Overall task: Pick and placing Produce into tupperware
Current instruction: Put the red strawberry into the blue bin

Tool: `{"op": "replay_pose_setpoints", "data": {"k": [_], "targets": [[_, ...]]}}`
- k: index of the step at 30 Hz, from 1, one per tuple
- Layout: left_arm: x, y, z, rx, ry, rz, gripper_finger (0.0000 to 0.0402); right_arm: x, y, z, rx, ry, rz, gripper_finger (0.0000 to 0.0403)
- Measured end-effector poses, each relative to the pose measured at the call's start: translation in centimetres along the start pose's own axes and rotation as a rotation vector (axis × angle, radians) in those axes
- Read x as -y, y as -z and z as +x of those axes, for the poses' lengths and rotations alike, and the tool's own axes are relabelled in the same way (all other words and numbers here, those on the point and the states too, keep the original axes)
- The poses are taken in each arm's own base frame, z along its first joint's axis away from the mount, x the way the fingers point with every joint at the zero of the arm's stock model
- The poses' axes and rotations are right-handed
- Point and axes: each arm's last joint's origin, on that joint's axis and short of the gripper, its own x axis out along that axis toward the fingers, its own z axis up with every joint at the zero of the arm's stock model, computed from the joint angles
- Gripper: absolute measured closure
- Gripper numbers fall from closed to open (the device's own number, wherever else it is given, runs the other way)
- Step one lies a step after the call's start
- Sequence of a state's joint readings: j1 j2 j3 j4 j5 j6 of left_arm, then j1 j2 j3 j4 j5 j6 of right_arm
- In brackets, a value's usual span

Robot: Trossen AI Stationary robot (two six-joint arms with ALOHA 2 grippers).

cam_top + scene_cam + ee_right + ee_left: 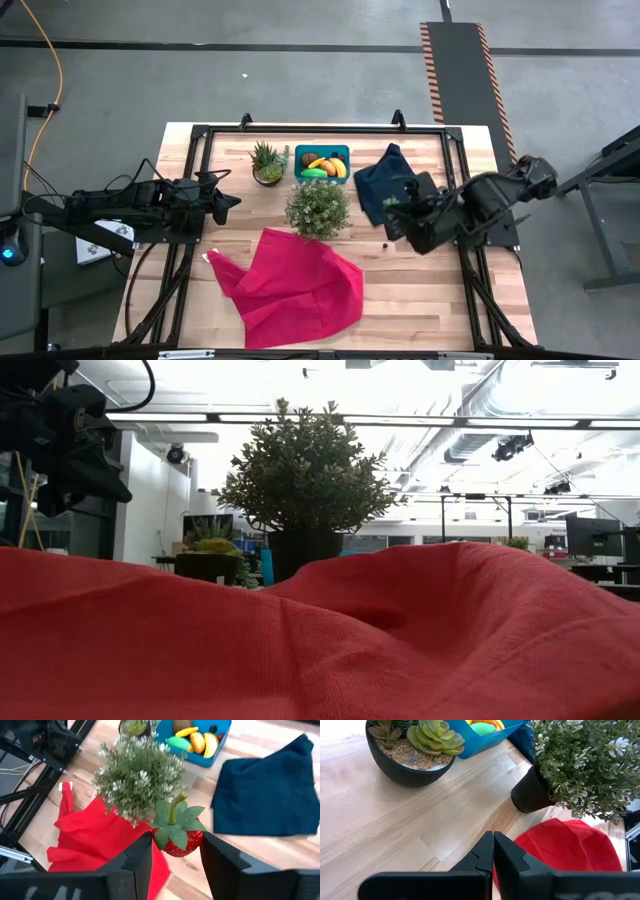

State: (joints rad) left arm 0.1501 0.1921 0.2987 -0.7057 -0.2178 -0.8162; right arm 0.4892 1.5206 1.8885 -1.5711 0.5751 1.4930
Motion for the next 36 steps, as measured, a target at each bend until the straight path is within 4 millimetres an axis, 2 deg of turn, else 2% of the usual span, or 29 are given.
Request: {"op": "replay_pose_setpoints", "data": {"k": [18,36], "targets": [[0.0,0.0,0.0,0.000,0.000,0.000,0.0401,5.4,-5.7,-2.7,0.090,-0.027,-0.112,0.0265],[0.0,0.0,0.0,0.004,-0.003,-0.032,0.0401,11.2,-8.4,-6.1,0.186,-0.041,-0.216,0.0265]]}}
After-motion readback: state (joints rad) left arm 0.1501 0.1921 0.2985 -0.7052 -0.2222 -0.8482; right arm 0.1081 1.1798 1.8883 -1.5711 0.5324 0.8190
